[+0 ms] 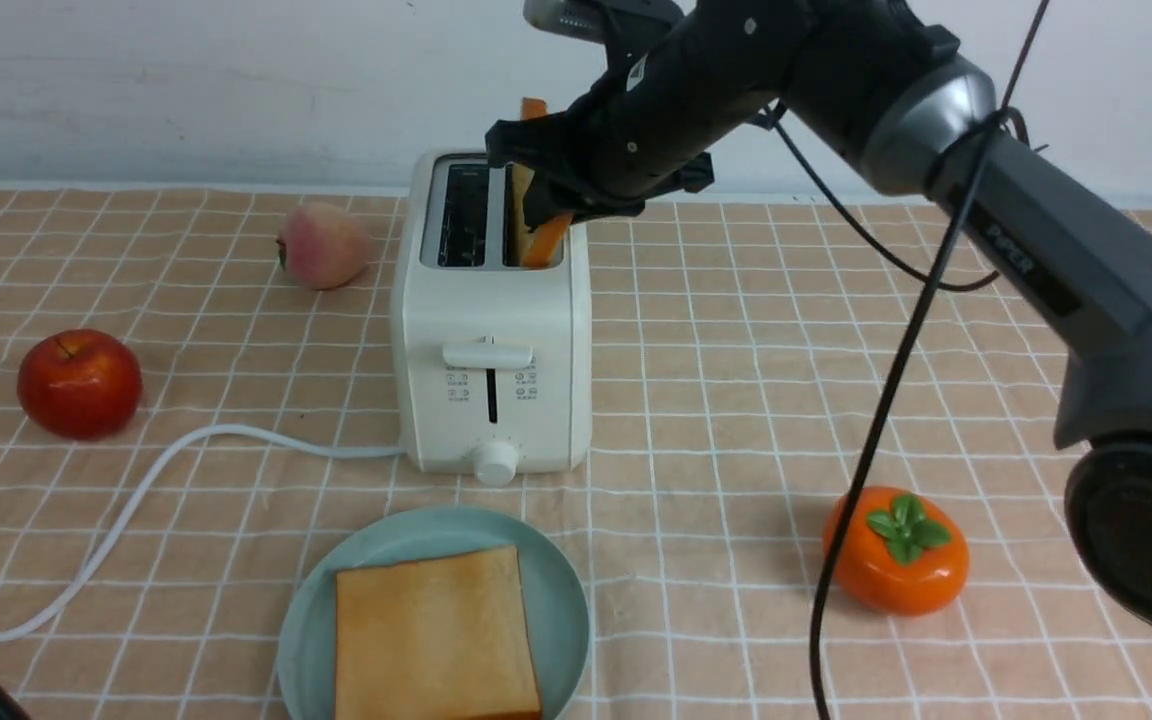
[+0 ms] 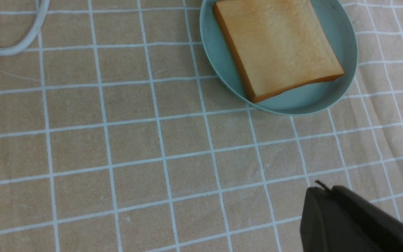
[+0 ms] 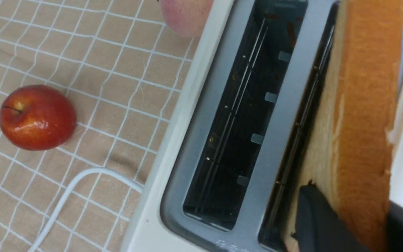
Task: Take toasted bread from bread machine on light coffee tablecloth place on plate.
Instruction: 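Grasp the toast slice in the toaster and pull it up out of the slot with the right gripper, then place the held slice of bread on top of the slice on the plate with the right gripper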
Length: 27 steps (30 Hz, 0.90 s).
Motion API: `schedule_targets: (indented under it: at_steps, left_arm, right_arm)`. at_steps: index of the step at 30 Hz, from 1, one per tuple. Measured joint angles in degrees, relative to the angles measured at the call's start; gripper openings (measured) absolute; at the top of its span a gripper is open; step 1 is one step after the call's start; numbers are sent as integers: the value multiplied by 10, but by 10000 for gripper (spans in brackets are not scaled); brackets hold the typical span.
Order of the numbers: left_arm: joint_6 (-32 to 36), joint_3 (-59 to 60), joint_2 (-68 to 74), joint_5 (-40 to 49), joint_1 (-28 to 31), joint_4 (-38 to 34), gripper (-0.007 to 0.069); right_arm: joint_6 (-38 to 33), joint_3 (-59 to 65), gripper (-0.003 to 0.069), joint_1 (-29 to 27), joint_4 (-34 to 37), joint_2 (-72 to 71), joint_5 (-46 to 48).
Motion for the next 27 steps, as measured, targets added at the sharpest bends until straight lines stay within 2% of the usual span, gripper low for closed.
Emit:
schedule_targets:
  at_steps: [4,8,13,20,21,25,26,27]
  left_arm:
    - [0,0,0,0,0,4,-14]
    - [0,0,0,-4,0,5,-14]
    - [-1,0,0,-25,0,6,-14]
    - [-10,0,0,-37,0,6,-14]
    - [-10,0,0,-38,0,6,-14]
    - [-11,0,0,-43,0,6,-14]
    - [-11,0,0,-43,0,6,-14]
    - [-11,0,0,-44,0,6,-14]
  right_arm:
    - [-4,-7,109,0,-33,-50,42]
    - [-43,-14,109,0,-62,-135,123]
    - [-56,24,109,-2,-60,-236,136]
    - [-95,307,109,-1,80,-378,137]
    - [-100,317,109,-1,89,-380,137]
    - [-181,517,109,1,219,-382,130]
    - [-227,575,109,7,270,-372,113]
    - [-227,583,109,8,270,-370,109]
